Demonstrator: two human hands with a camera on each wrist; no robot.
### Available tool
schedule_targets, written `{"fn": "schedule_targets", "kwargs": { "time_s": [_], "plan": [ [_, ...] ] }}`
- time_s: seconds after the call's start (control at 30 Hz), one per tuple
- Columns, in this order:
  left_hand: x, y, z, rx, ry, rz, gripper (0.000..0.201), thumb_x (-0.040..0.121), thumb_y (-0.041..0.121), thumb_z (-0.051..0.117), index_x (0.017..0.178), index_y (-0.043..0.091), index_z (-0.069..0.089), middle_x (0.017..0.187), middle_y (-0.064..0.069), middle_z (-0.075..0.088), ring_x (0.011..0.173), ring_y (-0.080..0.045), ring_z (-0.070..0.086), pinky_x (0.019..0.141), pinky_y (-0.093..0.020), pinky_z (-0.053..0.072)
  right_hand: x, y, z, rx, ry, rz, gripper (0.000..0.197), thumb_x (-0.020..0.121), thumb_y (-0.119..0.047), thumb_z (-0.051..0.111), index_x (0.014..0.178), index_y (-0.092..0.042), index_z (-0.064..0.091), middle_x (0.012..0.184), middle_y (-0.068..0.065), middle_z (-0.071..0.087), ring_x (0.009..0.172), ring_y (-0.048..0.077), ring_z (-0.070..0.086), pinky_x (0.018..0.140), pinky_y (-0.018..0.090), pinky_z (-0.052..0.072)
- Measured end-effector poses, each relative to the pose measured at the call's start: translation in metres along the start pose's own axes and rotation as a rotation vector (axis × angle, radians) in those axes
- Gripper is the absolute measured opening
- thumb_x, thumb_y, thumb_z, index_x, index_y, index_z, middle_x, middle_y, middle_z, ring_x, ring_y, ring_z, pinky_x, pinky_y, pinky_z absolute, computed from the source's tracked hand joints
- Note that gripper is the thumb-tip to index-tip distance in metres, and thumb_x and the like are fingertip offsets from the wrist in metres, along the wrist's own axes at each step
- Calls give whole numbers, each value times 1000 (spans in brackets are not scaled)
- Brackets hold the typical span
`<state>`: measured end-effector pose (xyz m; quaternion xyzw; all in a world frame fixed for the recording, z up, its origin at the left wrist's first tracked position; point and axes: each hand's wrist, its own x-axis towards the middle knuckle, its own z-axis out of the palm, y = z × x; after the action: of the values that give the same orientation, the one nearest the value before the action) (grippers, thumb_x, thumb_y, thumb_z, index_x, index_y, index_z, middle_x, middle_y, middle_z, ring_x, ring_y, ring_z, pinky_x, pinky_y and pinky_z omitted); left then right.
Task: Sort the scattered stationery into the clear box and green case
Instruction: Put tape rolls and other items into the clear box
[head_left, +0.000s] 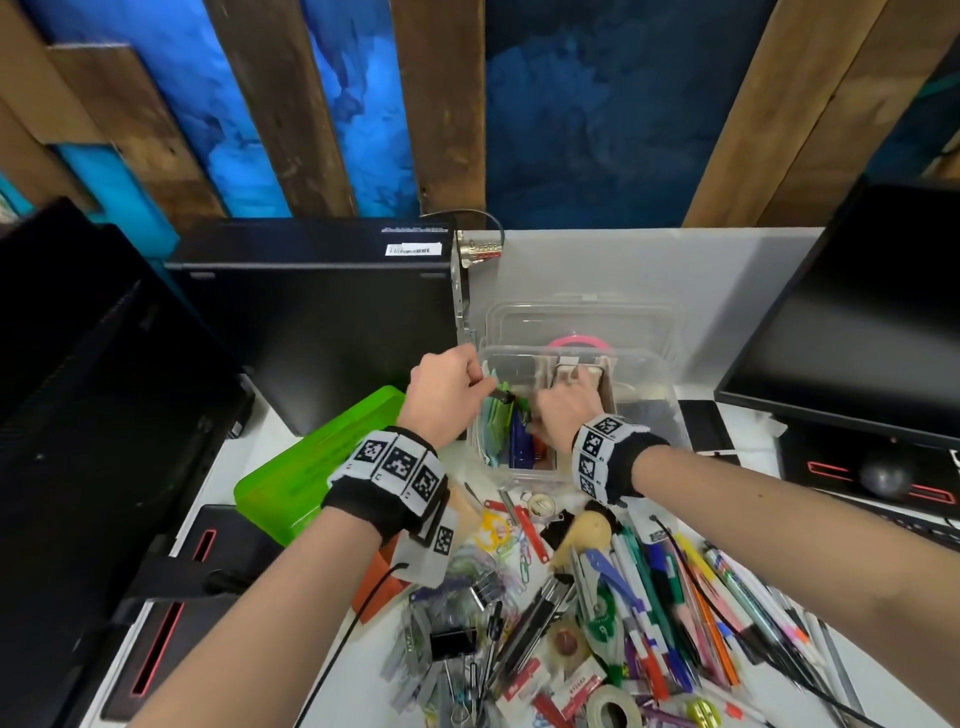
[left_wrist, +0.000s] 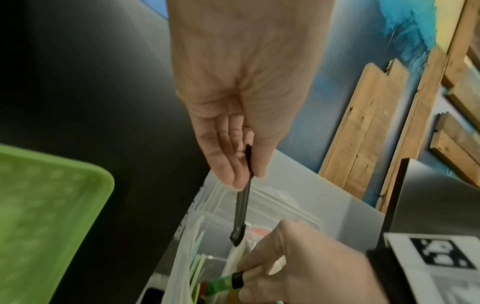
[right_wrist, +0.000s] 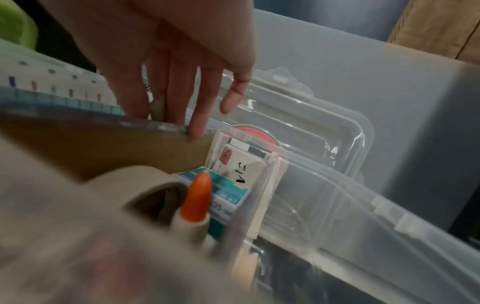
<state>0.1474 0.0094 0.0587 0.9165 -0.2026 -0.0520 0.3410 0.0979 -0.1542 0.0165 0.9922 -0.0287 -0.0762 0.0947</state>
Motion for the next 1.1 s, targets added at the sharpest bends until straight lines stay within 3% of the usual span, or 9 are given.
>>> {"fn": "schedule_targets", "kwargs": {
  "time_s": [0.07,0.13,0.23,0.33,0.47,0.6,0.87,0.97,1.1],
  "plan": [
    [3,-1,9,11,-11,-11,26,83,33,66,71,17,49,64,-1,64,66,-24,66,73,-40,55,-2,-1,2,7,-33,11,33,87,-53,53,84,-22,61,78,-3,61,89,21,57,103,47,21],
    [5,0,16,38,-28,-23,26,84,32,64,71,17,48,66,-3,65,68,-24,66,74,-40,55,-5,1,1,107,-68,26,35,87,-55,51,83,-23,62,78,-4,61,90,21,56,105,51,16],
    [11,6,24,110,-63,-42,22,88,28,59,74,14,48,78,-9,67,81,-30,64,78,-39,52,-6,11,-3,296,17,63,20,92,-37,48,91,-25,64,88,-4,66,97,21,59,109,54,14],
    [19,16,34,164,-85,-92,14,92,19,53,92,6,57,100,-17,65,97,-37,60,83,-40,50,-8,27,-7,380,102,156,27,93,-26,44,111,-30,64,106,-5,66,105,21,58,108,49,23],
    [30,25,54,224,-119,-132,21,96,16,50,108,2,60,111,-19,62,105,-36,59,85,-40,49,-15,45,-10,431,65,193,31,92,-24,44,117,-34,61,115,-5,64,112,20,54,107,49,20],
    [38,31,71,306,-172,-83,18,95,7,50,109,2,60,108,-17,64,103,-33,62,80,-37,52,-26,54,-10,492,47,220,31,94,-22,45,118,-32,61,120,-5,62,116,18,53,112,51,13],
    [35,31,84,473,-371,104,17,91,9,55,104,4,63,107,-15,66,101,-31,63,82,-36,52,-38,48,-5,509,57,141,27,92,-24,47,113,-30,64,124,-5,59,110,16,54,105,45,22],
    [23,37,71,555,-308,174,19,93,14,49,108,8,60,107,-12,64,100,-31,62,79,-37,50,-45,40,-8,469,65,89,26,91,-27,48,114,-26,61,118,-2,56,110,19,51,99,42,28],
    [-19,44,51,495,-148,311,19,95,26,43,101,15,57,91,-7,67,84,-30,65,66,-33,44,-68,23,-9,466,169,-44,18,86,-22,51,100,-14,58,103,4,54,100,22,52,88,38,41]
  ]
}}
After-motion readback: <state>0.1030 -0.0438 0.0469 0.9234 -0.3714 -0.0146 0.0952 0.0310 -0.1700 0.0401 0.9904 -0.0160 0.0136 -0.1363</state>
